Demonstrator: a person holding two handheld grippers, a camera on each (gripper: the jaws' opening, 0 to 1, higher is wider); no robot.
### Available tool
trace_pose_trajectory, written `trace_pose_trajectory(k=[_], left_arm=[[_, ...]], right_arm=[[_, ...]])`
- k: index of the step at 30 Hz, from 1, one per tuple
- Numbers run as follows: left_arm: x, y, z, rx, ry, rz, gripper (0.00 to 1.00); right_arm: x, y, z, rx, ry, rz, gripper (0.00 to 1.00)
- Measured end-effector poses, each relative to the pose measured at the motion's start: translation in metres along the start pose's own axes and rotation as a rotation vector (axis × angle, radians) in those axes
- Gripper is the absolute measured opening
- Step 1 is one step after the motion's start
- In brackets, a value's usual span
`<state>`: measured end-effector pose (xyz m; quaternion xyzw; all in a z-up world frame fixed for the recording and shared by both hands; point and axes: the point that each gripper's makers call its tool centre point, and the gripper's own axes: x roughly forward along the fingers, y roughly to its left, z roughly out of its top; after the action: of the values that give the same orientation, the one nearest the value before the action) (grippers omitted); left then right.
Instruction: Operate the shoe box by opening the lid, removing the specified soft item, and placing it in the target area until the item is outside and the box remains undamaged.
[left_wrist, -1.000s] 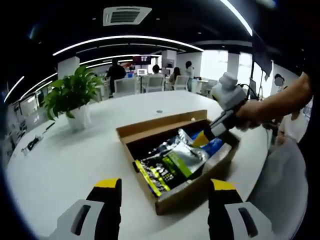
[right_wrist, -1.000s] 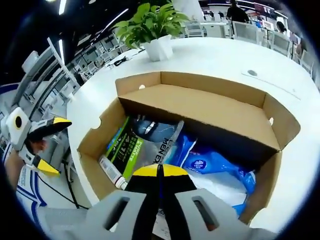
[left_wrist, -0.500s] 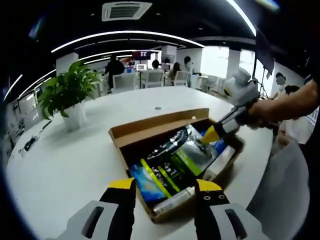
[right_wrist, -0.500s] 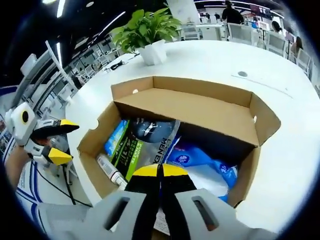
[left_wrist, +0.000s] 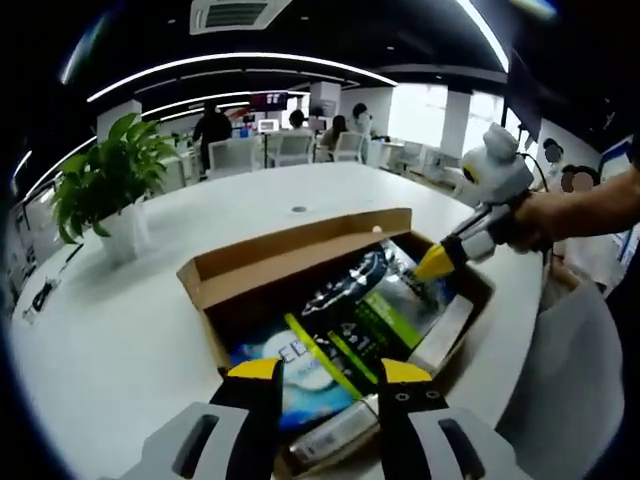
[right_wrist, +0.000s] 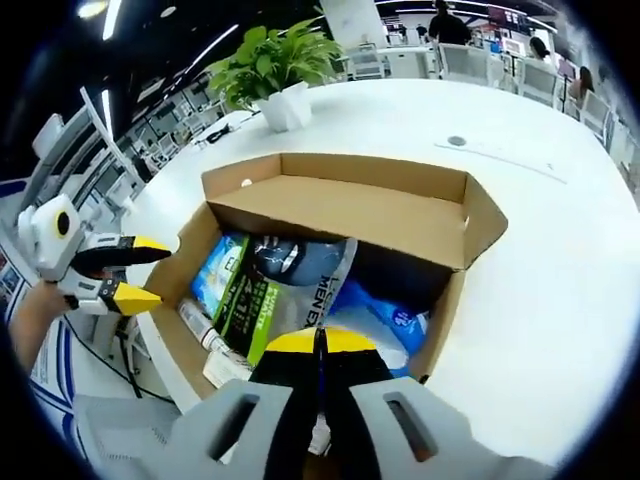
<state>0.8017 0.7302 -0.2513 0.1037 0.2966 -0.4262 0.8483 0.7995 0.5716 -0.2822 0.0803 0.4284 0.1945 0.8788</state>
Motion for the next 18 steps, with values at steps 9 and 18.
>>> trace_pose_trajectory(k=[9, 18], left_arm=[[0.022, -0.006, -0.007, -0.019, 0.047, -0.038, 0.32], [0.023, -0.010, -0.014, -0.041, 0.070, -0.049, 0.32]], right_arm=[[-0.002, -0.005, -0.002, -0.014, 0.000, -0.013, 0.00], [0.005, -0.009, -0.010, -0.056, 0.025, -0.017, 0.00]])
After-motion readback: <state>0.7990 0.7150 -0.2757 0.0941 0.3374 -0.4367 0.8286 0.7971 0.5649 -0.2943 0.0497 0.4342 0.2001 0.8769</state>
